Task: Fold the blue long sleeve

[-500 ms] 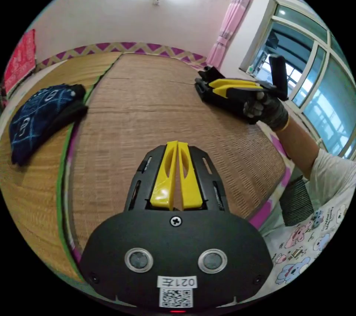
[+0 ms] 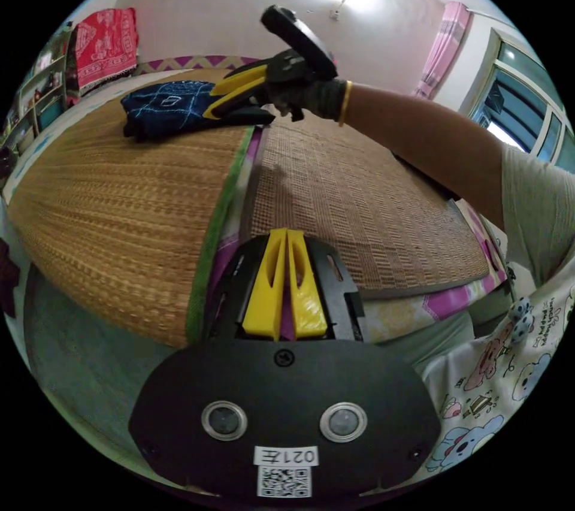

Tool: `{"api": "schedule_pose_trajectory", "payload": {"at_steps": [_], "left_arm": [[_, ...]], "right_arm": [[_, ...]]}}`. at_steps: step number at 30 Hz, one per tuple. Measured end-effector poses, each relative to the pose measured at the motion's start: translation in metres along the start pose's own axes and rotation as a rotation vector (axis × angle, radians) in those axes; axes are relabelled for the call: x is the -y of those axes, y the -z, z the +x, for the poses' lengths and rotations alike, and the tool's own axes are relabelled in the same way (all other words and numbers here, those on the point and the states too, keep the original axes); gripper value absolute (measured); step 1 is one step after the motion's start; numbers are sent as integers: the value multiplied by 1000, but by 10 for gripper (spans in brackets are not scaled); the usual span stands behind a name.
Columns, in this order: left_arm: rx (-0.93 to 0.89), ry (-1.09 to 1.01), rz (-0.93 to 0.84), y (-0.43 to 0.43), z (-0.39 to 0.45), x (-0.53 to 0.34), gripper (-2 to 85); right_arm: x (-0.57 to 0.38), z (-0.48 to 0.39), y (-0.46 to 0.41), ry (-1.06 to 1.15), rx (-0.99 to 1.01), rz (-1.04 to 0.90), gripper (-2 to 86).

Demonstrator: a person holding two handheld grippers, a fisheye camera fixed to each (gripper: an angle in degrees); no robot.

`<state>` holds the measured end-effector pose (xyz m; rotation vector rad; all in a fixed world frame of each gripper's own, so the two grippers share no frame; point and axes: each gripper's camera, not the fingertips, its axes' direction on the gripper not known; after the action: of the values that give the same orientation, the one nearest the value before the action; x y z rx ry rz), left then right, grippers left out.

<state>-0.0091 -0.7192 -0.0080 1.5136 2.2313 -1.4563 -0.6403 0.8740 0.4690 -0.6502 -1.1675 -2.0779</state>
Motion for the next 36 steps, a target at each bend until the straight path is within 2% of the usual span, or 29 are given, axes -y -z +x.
{"api": "schedule_pose_trajectory", "payload": {"at_steps": [5,7,9,13,17,22,27,31,36], "left_arm": [[-20,21,-2,19,-29,-16,-9],[-38,27,-3,26,-38,-19,-9],[-36,23,-1,35,-45,-22,-9],[-19,21,12,57,-58,-30,-9],[-61,40,25,73,-65,-32,-9],[-171,77,8,73,-68,-28,-9],[-353,80,-34,48,-54,-23,-1],[-519,106,-95,25,-40,-20,28],[-474,80,-50,46,-33,-19,15]], "right_arm": [[63,-39,-53,146,-35,-19,126],[76,-48,-66,165,-46,-36,78],[82,-45,-62,79,-86,-40,29],[69,-13,-21,-109,11,66,15],[23,22,38,-202,0,118,9],[-72,7,95,-201,-79,-6,8],[-191,-88,147,-212,-67,-163,9],[-249,-156,188,-298,-95,-202,12],[-296,-211,249,-437,-75,-239,39]]}}
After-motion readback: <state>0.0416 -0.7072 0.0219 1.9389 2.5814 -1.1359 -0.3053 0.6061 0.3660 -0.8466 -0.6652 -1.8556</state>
